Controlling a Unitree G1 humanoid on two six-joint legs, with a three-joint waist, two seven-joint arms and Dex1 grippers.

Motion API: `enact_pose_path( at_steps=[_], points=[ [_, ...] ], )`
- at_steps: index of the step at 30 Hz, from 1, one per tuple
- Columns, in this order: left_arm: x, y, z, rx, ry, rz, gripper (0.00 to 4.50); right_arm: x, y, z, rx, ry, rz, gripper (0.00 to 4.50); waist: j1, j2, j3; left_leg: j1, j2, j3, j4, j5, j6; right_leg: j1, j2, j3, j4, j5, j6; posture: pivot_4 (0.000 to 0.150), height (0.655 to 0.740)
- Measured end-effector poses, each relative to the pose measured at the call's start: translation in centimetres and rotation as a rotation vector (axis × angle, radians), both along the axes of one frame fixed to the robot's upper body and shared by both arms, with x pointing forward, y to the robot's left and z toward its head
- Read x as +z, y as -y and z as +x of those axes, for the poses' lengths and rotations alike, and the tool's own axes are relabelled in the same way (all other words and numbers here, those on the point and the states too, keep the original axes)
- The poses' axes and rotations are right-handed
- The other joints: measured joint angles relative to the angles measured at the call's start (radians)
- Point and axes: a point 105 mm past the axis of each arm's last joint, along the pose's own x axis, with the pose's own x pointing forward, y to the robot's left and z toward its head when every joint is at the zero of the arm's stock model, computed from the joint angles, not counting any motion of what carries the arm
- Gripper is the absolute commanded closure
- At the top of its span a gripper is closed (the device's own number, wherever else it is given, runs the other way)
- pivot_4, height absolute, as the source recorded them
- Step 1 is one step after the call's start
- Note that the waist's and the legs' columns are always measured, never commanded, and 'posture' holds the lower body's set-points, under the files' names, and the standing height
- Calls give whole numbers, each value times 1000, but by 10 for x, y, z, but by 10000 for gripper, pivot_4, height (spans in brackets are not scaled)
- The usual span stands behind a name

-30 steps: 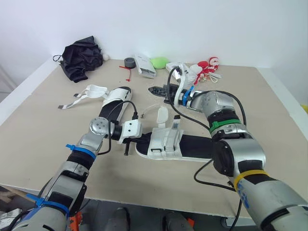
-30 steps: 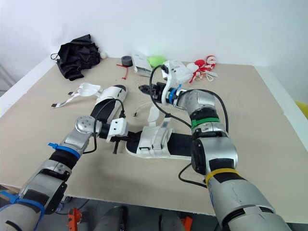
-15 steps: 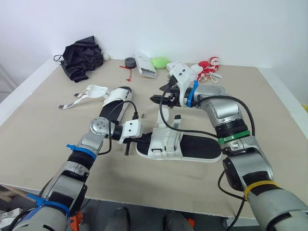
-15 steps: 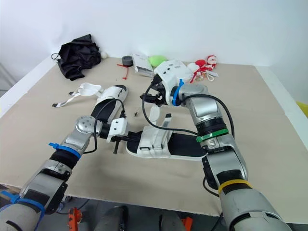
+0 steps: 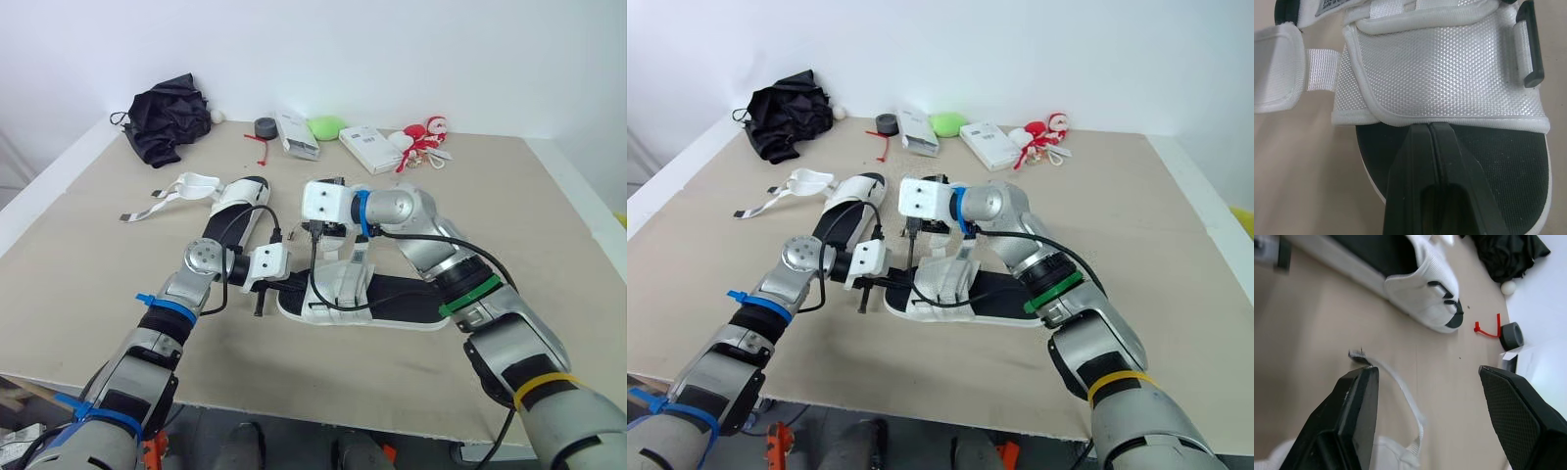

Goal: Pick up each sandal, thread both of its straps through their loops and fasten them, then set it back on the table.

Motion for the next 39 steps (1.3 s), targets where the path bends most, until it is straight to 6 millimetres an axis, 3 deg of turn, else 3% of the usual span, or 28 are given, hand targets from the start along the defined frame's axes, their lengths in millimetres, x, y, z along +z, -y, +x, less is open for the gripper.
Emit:
enact_pose_path(
  at_steps=[9,15,19,23,24,34,39],
  points=[
    [0,-1,0,2,0,0,45000,-4,-4,18,-20,94,-142,9643,0,0,0,2,0,0,0,0,0,1,0,0,0,0,0,1500,7322],
    [-1,0,0,2,-1,-2,45000,-21,-2,28,-40,101,-252,9643,0,0,0,2,0,0,0,0,0,1,0,0,1,0,-1,1500,7322],
    [-1,0,0,3,-1,-2,45000,-30,5,31,-54,80,-290,19952,0,0,0,2,0,0,0,0,0,1,0,0,1,0,-1,1500,7322],
    [-1,-1,0,6,-1,-2,45000,-29,3,32,-49,81,-297,42639,0,0,0,3,0,0,0,0,0,1,0,0,1,0,0,1500,7322],
    [-1,-1,0,6,-1,-2,45000,-28,2,32,-47,83,-298,44404,0,0,0,3,0,0,0,0,0,1,0,0,1,0,-1,1500,7322],
    [-1,-1,0,7,0,-3,45000,-23,-1,32,-39,84,-270,44404,0,0,0,3,0,0,0,0,0,2,0,0,1,0,-1,1500,7322],
    [-1,-1,0,8,-1,-3,45000,0,5,35,-120,-5,23,44404,0,0,0,3,0,0,0,0,0,3,0,0,1,3,-5,1500,7322]
  ],
)
